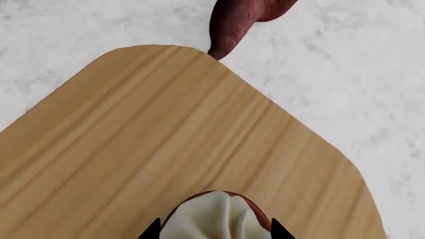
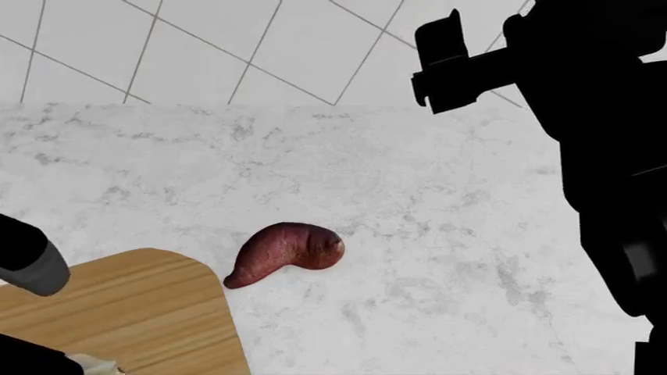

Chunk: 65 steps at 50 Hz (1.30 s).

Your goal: Clear the non-vegetable object off the cutting board and place the vegetables onto it.

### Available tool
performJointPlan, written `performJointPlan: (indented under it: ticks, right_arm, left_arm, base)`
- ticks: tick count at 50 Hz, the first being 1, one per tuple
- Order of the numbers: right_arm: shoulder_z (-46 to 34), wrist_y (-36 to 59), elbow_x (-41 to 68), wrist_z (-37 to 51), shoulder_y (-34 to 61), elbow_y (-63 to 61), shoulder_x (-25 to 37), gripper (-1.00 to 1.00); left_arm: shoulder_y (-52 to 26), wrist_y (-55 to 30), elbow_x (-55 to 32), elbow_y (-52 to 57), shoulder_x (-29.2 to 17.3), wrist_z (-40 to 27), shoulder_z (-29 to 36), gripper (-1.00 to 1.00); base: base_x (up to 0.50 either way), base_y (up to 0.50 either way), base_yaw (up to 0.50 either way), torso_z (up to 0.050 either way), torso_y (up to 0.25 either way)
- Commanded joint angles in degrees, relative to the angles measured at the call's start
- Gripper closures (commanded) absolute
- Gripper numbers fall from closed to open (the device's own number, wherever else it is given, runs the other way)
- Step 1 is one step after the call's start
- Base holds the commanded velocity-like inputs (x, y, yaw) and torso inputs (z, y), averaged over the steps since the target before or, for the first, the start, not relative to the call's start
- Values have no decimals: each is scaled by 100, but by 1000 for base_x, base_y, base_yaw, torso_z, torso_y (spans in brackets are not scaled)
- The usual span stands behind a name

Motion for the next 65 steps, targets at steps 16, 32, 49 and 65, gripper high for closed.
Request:
performJointPlan:
  ticks: [16, 32, 49, 65]
  right_arm:
    - [426, 161, -210, -40, -85, -370, -250, -100]
    - [384, 101, -203, -48, -51, -286, -234, -100]
    - [408, 82, -150, -12, -144, -326, -252, -100]
    - [407, 111, -117, 28, -172, -351, -238, -100]
  left_arm:
    - [-1199, -460, 935, -661, 265, 30, -535, 100]
    - [-1142, -599, 2587, -1753, 493, 1025, -830, 100]
    - [-1081, -503, 4254, -2535, 273, 1853, -702, 100]
    - [-1158, -146, 5401, -3399, 194, 2526, -406, 100]
  base:
    - [0, 0, 0, 0, 0]
    - [0, 0, 0, 0, 0]
    - [0, 0, 0, 0, 0]
    - [0, 0, 0, 0, 1]
